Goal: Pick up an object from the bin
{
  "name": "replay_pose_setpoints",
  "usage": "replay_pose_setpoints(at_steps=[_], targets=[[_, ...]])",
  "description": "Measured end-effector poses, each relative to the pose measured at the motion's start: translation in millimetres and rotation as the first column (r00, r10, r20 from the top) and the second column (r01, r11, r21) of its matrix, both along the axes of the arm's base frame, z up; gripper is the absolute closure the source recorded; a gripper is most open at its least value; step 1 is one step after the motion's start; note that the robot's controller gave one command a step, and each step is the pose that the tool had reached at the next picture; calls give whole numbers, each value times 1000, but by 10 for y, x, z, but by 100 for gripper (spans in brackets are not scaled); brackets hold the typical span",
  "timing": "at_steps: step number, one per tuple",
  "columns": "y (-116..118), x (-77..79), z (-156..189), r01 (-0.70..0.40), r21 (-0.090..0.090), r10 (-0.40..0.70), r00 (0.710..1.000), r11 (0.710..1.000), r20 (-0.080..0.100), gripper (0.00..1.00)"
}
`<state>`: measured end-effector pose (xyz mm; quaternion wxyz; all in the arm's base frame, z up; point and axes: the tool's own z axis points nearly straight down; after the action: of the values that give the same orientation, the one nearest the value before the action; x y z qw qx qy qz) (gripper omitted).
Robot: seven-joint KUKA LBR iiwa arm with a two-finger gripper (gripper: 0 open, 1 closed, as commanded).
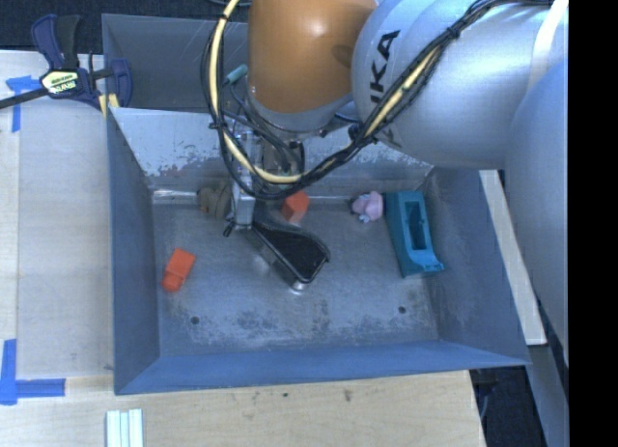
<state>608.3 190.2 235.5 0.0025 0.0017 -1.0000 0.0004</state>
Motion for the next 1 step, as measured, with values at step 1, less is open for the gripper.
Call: replay_pose_setpoints(at_steps=[1], targets=[[-10, 15, 55, 3, 2, -3, 1000, 1000, 9, 0]])
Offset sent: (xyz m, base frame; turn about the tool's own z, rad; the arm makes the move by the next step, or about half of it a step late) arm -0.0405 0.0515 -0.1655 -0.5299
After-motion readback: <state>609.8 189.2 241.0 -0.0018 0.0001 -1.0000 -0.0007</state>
